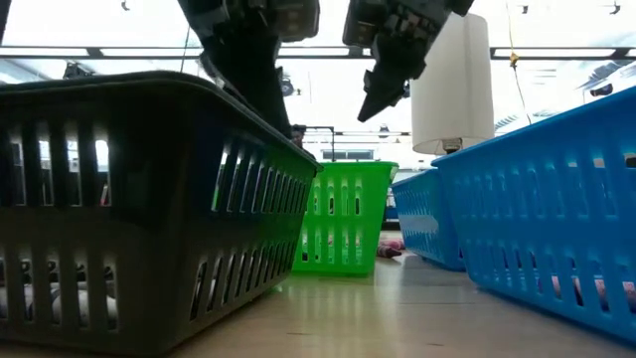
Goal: Sort crayons
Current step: Put the black crayon into the green bin
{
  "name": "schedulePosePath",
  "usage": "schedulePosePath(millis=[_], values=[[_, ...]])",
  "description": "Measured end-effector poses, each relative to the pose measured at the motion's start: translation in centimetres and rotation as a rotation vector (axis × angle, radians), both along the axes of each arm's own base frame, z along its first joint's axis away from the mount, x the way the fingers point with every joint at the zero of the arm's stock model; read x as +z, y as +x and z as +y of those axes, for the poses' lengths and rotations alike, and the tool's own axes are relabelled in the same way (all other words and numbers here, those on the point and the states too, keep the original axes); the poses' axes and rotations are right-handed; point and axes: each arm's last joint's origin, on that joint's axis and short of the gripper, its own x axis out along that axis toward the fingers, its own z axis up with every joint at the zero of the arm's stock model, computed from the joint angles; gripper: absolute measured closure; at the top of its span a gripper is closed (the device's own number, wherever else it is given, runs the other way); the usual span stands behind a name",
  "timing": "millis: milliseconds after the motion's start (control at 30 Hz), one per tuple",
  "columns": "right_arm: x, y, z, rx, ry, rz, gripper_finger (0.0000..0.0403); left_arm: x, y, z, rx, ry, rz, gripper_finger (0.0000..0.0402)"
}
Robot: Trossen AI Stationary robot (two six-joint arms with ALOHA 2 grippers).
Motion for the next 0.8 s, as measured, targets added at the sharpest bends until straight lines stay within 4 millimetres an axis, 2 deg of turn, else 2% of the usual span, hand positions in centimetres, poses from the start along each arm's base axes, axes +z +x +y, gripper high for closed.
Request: schedulePosePath(millis=[167,400,567,800], values=[[-0.2,-0.3,-0.2,-0.066,-0.054,0.038,0.0235,-0.6,-0.1,2.3,-0.001,-0.002,0.059,0.0286],[-0.2,-0.2,0.1,-0.08,-0.046,0.036,0.0235,-2.3,-1.8,4.2,0.072,-0.088,0.094,0.0286],[0.1,-0.4,0.0,-0.126,-0.1,0.036,0.0235,-4.2,-2.7,5.4,0.228,-0.213,0.081,0.0286],[1.9,-1.4,-0.2,-0.156,-0.146,-0.031,0.0235,-5.7,-2.7,7.0,0.567,-0.413,-0.014,0.0286]])
